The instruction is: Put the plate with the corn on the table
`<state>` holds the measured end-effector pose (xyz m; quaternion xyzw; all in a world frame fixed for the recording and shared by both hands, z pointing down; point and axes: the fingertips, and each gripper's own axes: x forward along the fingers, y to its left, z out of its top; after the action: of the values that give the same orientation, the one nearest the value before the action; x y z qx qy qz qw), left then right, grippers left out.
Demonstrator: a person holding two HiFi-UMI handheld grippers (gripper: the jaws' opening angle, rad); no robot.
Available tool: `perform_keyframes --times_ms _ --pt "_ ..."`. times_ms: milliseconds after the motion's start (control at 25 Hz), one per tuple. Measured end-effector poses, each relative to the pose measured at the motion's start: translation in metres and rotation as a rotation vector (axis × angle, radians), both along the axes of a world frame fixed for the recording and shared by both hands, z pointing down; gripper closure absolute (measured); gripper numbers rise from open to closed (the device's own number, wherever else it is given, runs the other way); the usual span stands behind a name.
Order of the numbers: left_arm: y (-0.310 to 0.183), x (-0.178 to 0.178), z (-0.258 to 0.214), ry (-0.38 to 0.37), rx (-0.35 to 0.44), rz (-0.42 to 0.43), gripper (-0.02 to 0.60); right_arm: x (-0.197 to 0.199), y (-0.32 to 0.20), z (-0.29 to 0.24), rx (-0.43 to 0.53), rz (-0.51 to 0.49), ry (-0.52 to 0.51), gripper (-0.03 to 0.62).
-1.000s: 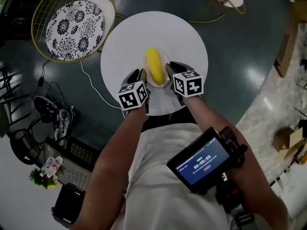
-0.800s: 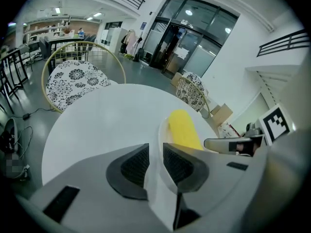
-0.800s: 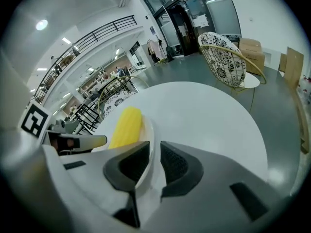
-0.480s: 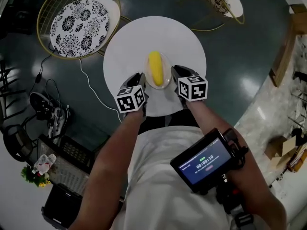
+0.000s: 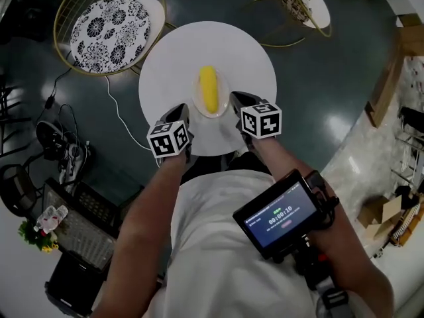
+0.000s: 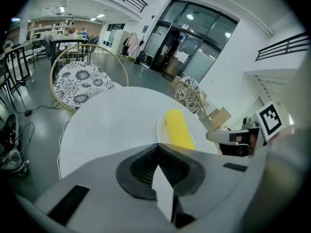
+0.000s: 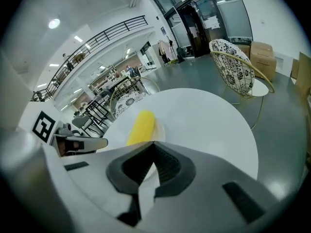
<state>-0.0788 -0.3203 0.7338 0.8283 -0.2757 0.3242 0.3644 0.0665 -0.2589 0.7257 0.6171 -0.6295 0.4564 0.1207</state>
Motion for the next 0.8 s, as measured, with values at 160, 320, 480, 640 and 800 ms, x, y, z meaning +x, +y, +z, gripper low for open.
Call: perform_keyframes --times_ms 160,320,480,640,800 --pt "0.015 -0.012 -0.012 0.009 0.015 -0.007 0.575 -0.006 0.011 -0.009 0.028 -0.041 -0.033 0.586" --pt "0.032 -0.029 -0.027 0.019 0.046 -0.009 0.574 -0.012 0.018 -0.022 0.066 -0.071 -0.049 0.588" --pt "0.054 -0.044 -0.045 0.063 0.05 -0.073 0.574 -0.02 0.034 -0.041 0.11 -0.101 -0.064 0.588" --pt "0.08 -0.04 -0.069 0.125 0.076 -0.104 0.574 -0.026 0.055 -0.063 0.157 -0.126 -0.081 0.586" --pt "0.106 -0.031 -0.093 0.162 0.12 -0.085 0.574 -0.031 0.078 -0.083 0.199 -0.149 -0.092 0.588"
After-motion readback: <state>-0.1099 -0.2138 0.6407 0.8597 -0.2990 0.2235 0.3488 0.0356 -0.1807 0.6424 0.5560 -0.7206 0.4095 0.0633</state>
